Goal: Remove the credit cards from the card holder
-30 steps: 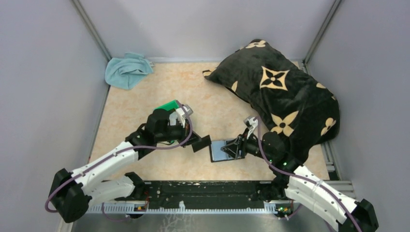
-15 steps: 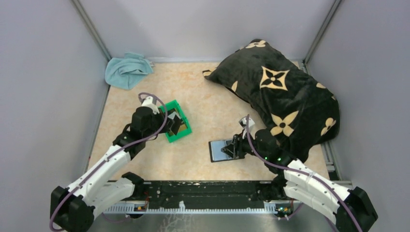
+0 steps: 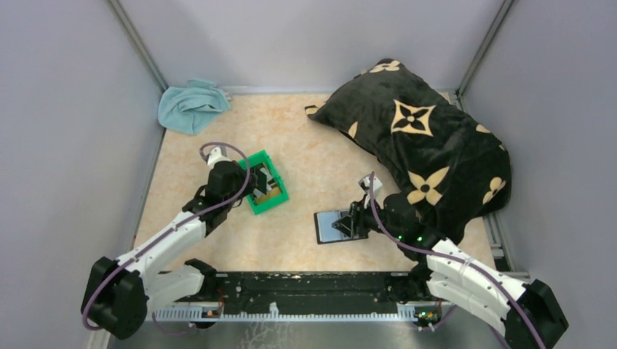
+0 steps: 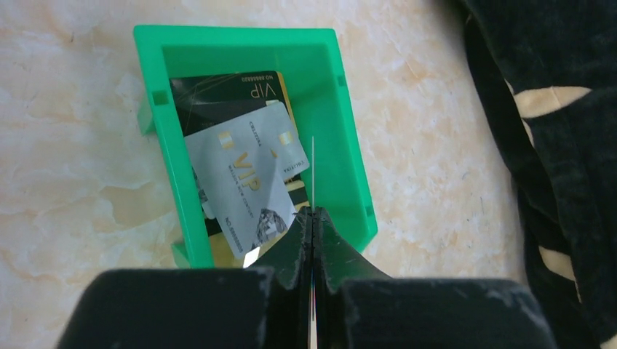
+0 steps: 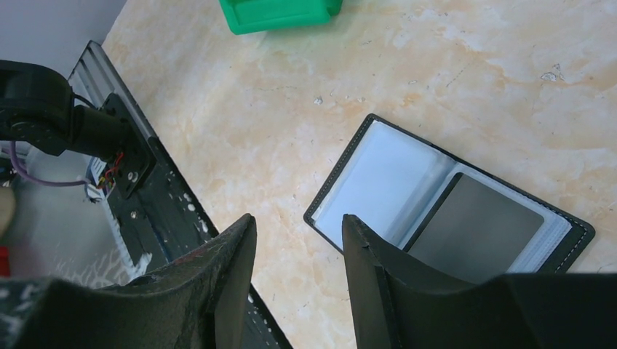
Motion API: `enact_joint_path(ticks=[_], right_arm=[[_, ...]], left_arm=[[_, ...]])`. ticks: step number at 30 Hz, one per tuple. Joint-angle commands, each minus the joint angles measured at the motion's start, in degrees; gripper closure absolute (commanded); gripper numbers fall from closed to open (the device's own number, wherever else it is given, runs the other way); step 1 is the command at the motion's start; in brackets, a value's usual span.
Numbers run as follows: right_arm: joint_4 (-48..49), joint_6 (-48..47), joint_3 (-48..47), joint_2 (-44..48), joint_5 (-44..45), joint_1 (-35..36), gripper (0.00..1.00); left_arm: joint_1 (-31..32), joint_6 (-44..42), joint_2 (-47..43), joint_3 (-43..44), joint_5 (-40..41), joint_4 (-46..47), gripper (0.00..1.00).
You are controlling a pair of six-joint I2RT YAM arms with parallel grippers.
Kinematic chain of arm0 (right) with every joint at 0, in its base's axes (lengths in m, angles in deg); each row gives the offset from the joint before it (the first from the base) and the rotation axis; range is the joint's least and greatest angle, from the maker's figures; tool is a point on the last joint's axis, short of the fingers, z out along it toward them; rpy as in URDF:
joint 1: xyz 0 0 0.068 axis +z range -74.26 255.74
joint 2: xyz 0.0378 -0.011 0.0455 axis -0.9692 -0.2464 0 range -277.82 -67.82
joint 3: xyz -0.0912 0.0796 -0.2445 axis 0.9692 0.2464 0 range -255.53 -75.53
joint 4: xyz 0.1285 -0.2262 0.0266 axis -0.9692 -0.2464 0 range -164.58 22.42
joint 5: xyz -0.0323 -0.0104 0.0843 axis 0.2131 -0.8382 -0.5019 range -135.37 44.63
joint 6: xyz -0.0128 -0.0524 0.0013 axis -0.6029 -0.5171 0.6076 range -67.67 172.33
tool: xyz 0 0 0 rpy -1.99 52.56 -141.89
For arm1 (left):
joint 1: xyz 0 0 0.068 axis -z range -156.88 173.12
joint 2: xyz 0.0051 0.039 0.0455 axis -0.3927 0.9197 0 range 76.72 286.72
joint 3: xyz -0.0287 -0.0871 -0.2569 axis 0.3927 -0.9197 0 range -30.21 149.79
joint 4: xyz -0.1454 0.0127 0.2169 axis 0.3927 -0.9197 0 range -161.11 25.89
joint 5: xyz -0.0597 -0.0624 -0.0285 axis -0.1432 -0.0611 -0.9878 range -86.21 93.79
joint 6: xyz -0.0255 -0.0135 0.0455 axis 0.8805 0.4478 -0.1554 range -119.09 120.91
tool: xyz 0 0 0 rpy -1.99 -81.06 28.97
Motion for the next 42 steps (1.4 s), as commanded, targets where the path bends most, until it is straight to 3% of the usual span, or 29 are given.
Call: enact_joint_path(ticks=[1, 6, 9, 13, 16, 20, 22, 25, 32, 37, 42], right_arm=[[2.96, -1.14, -1.82, -0.77, -0.99, 0.31, 0.53], [2.83, -1.22, -1.65, -1.25, -1.27, 0.31, 0.53], [2.56, -0.64, -1.12, -0.12, 0.0, 0.33, 0.53], [0.21, 0.34, -1.0, 1.74, 4.92, 0.31, 0.53], [-3.64, 1.87, -1.53, 1.7, 12.08, 0.31, 0.56], [-7.99, 7.3, -1.0, 0.51, 21.66, -1.21, 0.85], [-8.03, 10.7, 0.59, 0.95, 22.56, -2.6, 1.0], [-7.04, 12.93, 3.66, 3.11, 22.69, -4.24, 1.0], [-7.61, 15.56, 7.61, 3.9, 27.66, -4.69, 1.0], [-8.27, 17.61, 9.43, 5.26, 28.72, -4.7, 0.83], [-6.75, 18.19, 10.81, 5.08, 26.68, -4.7, 0.89]], left_arm=[[-1.2, -0.56, 5.63, 2.87, 1.16, 5.26, 0.95], [-1.77, 0.46, 8.24, 4.2, -1.96, 4.95, 0.42], [-1.74, 0.38, 4.81, 3.02, 0.04, 3.5, 0.29], [-1.29, -1.19, -1.72, 1.89, 3.41, 0.33, 0.32], [-0.65, -4.09, -5.33, 0.63, 1.07, 1.42, 0.49], [2.63, -2.06, -3.73, -2.85, -9.46, 8.78, 0.62], [7.69, -0.04, -0.2, -3.62, -11.23, 13.77, 0.69], [19.56, -0.77, 6.64, -1.49, -5.37, 16.97, 0.8], [23.37, 2.68, 26.36, 0.82, -21.8, 34.36, 0.75], [23.59, 7.42, 33.38, 0.18, -26.69, 43.79, 0.65], [24.13, 11.17, 37.58, 0.48, -30.9, 49.99, 0.64]])
